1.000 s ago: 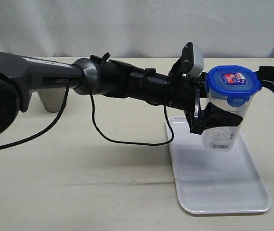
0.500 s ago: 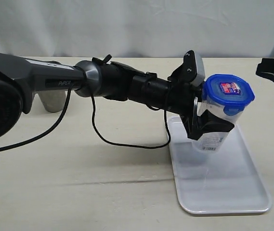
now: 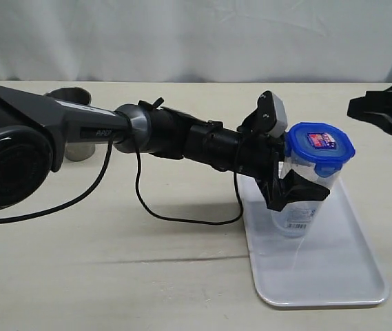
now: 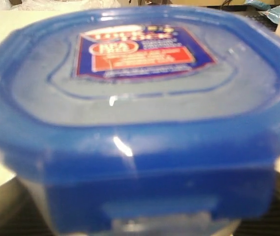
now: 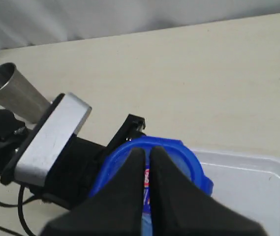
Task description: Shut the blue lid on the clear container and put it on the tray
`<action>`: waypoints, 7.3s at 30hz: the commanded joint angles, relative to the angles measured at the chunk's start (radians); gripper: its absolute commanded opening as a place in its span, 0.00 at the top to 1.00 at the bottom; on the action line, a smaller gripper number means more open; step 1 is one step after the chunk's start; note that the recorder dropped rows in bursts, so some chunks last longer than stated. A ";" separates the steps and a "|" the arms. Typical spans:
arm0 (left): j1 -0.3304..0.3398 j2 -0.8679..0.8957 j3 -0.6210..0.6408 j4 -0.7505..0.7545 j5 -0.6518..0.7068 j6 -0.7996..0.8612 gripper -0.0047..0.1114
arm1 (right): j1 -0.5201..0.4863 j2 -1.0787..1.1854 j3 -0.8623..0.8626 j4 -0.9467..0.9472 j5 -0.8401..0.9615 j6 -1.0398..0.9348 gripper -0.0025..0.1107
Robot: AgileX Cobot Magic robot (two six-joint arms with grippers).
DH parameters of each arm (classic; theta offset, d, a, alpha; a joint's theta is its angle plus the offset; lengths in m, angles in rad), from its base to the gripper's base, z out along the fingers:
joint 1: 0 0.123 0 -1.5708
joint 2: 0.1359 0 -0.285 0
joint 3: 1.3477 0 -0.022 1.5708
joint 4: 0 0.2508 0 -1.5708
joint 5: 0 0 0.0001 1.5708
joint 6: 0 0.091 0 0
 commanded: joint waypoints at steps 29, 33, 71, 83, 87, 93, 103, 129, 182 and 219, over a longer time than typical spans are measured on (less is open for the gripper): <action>0.039 -0.203 -0.006 0.280 -0.029 0.022 0.96 | 0.121 -0.006 -0.008 0.035 -0.110 -0.125 0.94; 0.014 -0.250 -0.006 0.490 -0.201 -0.096 0.96 | 0.121 -0.036 -0.008 0.038 -0.159 -0.127 0.94; -0.228 -0.258 -0.006 2.527 -0.324 -1.115 0.96 | 0.121 -0.223 -0.096 0.054 -0.332 -0.122 0.94; -0.273 -0.258 -0.006 2.511 -0.126 -1.069 0.96 | 0.121 -0.223 -0.096 0.054 -0.319 -0.122 0.94; -0.290 -0.258 -0.006 2.452 -0.095 -1.040 0.96 | 0.121 -0.223 -0.096 0.054 -0.307 -0.122 0.94; -0.290 -0.258 -0.006 2.337 -0.129 -1.010 0.96 | 0.121 -0.222 -0.096 0.054 -0.302 -0.122 0.94; -0.290 -0.259 -0.006 1.967 -0.341 -0.909 0.96 | 0.121 -0.221 -0.096 0.054 -0.298 -0.122 0.94; -0.086 -0.246 -0.006 0.194 -0.112 -0.260 0.96 | 0.042 -0.221 -0.065 -0.010 -0.370 0.014 0.94; -0.037 0.034 -0.006 0.060 0.013 0.031 0.21 | 0.042 -0.213 -0.063 -0.016 -0.228 0.007 0.94; 0.131 -0.055 -0.006 0.599 0.289 0.001 0.08 | 0.043 -0.213 -0.063 -0.016 -0.206 0.008 0.94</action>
